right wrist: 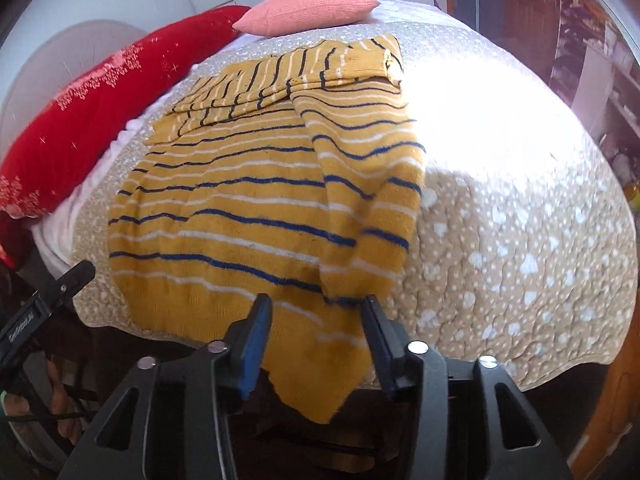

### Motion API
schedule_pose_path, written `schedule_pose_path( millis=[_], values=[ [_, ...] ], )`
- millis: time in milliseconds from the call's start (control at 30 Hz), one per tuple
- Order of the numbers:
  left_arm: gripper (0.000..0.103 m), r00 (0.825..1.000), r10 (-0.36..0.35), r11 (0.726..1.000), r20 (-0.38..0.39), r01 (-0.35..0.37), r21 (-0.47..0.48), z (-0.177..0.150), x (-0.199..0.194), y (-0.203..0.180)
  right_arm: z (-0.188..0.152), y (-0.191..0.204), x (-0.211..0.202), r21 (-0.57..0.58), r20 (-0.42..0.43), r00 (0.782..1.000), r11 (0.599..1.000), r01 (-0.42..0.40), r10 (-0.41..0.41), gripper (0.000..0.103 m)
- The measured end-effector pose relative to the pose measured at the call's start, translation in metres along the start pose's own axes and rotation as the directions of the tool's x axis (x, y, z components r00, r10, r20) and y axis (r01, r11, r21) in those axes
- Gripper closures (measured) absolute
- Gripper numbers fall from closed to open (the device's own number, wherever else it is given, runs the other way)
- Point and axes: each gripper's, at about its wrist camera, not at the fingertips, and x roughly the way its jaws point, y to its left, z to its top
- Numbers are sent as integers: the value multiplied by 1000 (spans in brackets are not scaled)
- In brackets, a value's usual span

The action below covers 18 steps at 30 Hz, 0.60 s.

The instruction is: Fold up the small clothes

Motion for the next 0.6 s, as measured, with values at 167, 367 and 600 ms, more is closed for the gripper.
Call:
schedule_pose_path(
  millis=[167, 367, 600],
  values=[
    [20, 1000, -11, 999, 18, 12, -34, 1, -5, 15, 17, 22, 8, -38, -14, 999, 999, 30, -30, 51],
    [20, 1000, -23, 998, 12, 24, -51, 0, -3, 22, 18, 40, 14, -86, -23, 999, 996, 34, -36, 47],
    [20, 1000, 17, 998, 6, -17, -66, 0, -1, 32, 24, 30, 4, -62, 47, 999, 998, 22, -19, 47]
  ],
)
